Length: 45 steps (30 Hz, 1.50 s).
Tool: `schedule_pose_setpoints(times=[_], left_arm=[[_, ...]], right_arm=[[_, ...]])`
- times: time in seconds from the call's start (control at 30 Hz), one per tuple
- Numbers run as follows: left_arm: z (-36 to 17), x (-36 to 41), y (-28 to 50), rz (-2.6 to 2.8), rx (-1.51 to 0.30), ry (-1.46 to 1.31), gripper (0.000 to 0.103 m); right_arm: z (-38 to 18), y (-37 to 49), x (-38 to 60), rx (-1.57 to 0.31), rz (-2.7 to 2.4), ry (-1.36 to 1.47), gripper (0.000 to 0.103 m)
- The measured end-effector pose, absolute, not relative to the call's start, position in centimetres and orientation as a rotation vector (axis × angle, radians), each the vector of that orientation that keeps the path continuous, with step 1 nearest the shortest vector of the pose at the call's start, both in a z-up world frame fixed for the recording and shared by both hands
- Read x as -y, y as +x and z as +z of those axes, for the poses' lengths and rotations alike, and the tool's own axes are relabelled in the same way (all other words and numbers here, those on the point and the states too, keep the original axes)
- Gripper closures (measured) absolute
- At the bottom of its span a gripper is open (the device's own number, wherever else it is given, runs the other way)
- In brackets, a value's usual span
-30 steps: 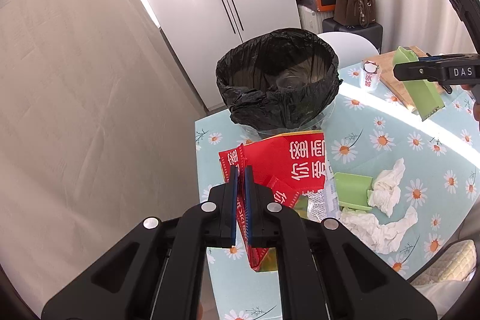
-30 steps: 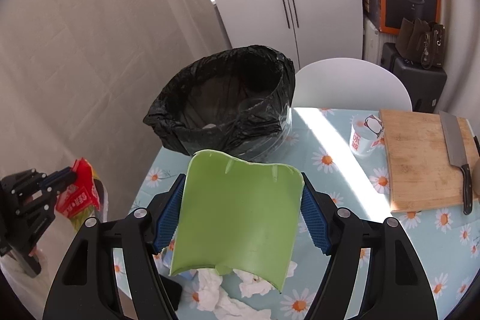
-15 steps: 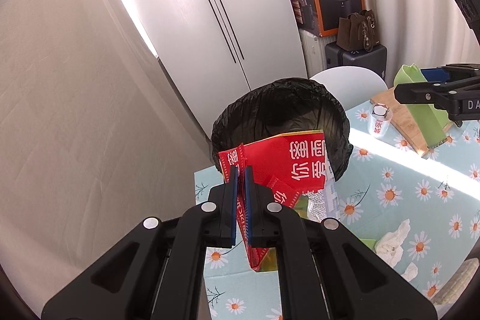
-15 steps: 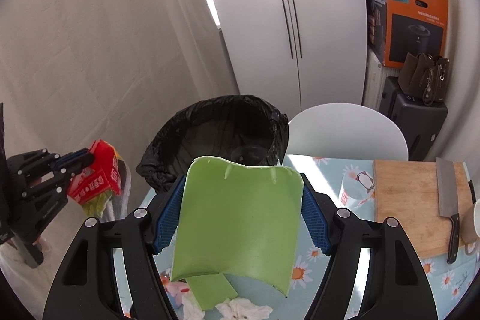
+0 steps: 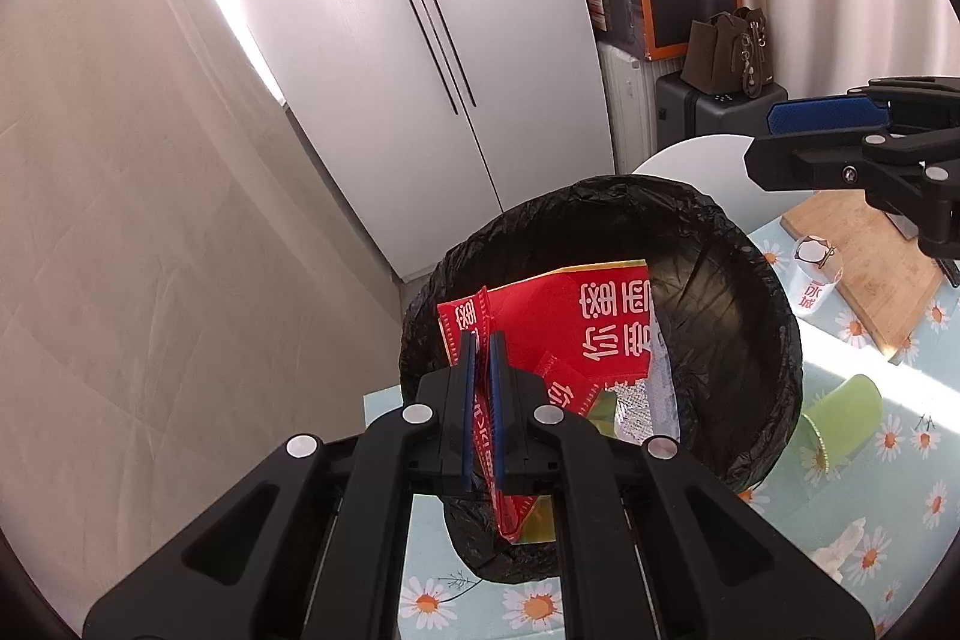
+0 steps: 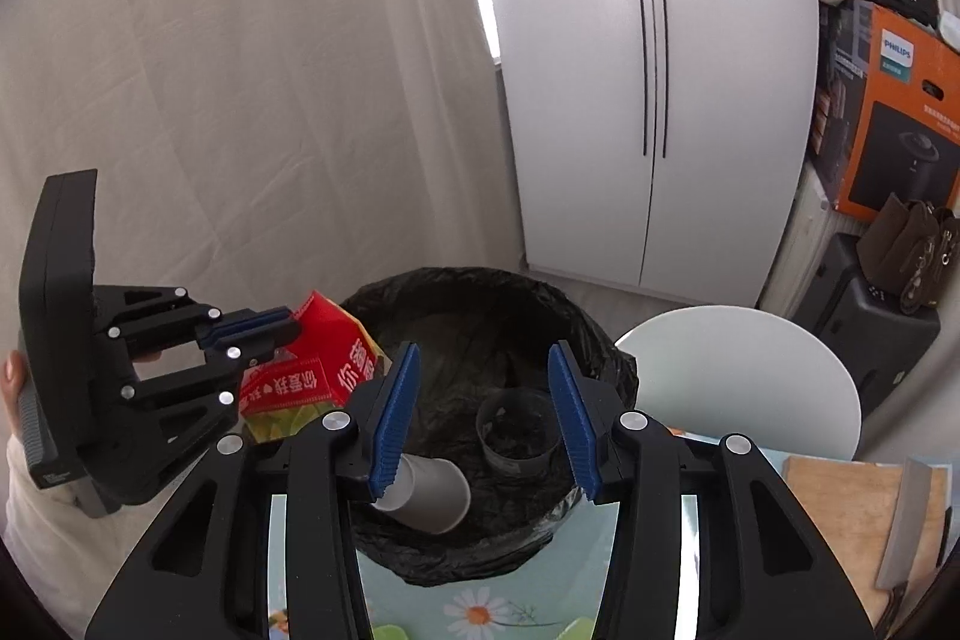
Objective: Collect trash
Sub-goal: 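Hold the red bag over the bin while the right tool grasps the green cylinder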
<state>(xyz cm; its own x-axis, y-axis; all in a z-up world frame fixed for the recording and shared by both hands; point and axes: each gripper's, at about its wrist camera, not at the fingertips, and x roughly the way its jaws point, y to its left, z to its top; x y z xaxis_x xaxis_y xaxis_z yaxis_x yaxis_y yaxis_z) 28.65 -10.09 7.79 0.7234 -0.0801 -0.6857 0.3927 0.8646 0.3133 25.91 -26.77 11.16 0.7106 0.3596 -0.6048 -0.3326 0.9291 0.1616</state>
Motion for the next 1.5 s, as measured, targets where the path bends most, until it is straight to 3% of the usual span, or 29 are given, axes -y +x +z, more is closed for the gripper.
schedule_pose_setpoints(times=[0.33,0.57,0.77,1.5], left_arm=[[4.6,11.0,30.5,-0.303,-0.790,0.466,0.098],[4.9,12.0,29.3,-0.311,-0.786,0.495,0.098],[5.5,12.2,28.3,-0.318,-0.775,0.503,0.098],[6.2,12.7,26.6,-0.327,-0.762,0.527,0.097]], right_arm=[[6.9,26.8,31.2,-0.771,0.310,0.134,0.059],[4.0,23.5,34.8,-0.839,0.194,0.190,0.042],[0.6,20.3,36.9,-0.914,0.075,0.214,0.019],[-14.3,13.7,37.6,-1.229,-0.161,0.157,0.018]])
